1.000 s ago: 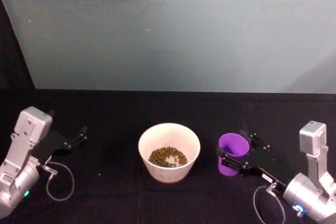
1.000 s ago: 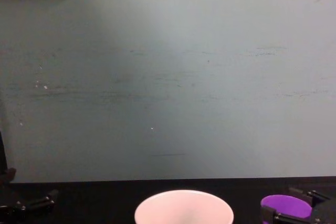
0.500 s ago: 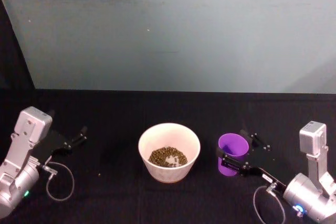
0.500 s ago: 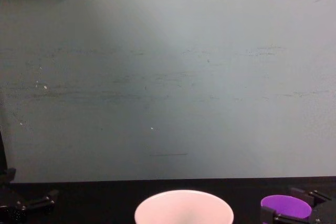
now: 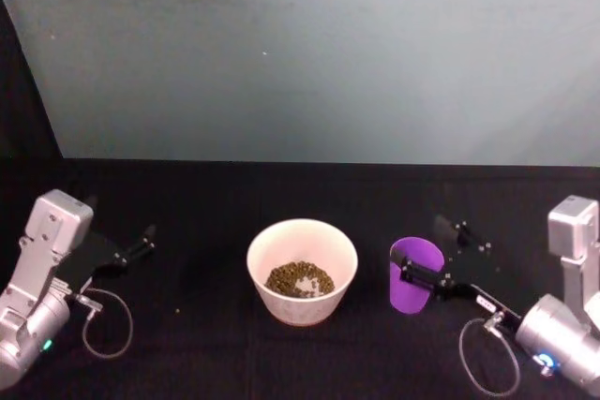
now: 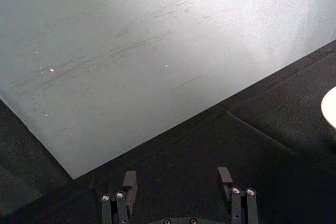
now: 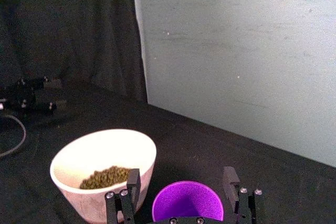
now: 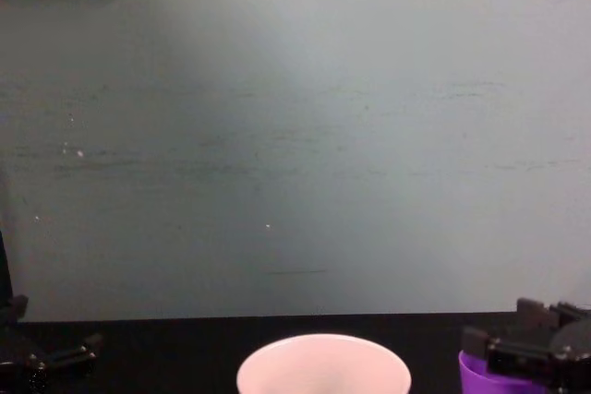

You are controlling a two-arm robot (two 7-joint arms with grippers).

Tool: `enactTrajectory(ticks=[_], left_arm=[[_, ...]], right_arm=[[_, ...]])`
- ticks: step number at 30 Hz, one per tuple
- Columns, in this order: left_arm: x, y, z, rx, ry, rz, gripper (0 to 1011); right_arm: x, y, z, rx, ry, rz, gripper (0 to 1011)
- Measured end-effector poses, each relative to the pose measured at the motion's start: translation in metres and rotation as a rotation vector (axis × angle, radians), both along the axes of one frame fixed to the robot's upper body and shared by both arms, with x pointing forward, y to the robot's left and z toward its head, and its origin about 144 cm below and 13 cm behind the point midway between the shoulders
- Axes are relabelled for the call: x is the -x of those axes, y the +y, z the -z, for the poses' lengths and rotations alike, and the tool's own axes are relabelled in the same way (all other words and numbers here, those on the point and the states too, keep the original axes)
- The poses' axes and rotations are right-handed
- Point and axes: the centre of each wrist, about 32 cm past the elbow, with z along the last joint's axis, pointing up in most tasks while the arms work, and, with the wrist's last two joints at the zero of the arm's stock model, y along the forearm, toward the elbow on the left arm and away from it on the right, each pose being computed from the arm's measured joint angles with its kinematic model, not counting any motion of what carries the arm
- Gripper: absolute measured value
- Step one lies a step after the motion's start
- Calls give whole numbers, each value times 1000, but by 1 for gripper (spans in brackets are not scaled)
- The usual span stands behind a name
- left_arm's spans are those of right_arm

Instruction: Pick up the cup and pour the mung beans from the cup into the bowl.

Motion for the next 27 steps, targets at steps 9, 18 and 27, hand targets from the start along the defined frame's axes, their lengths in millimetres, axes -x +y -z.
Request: enactTrajectory(ticks=[9, 18, 27], left_arm=[[0, 0, 0, 0, 0, 0, 1000], [0, 0, 0, 0, 0, 0, 1000], [0, 0, 0, 0, 0, 0, 1000]], right_arm=[[11, 0, -23, -5, -18, 48, 1002], [20, -8, -32, -12, -49, 131, 1002], [32, -26, -32, -14, -67, 230, 1002]])
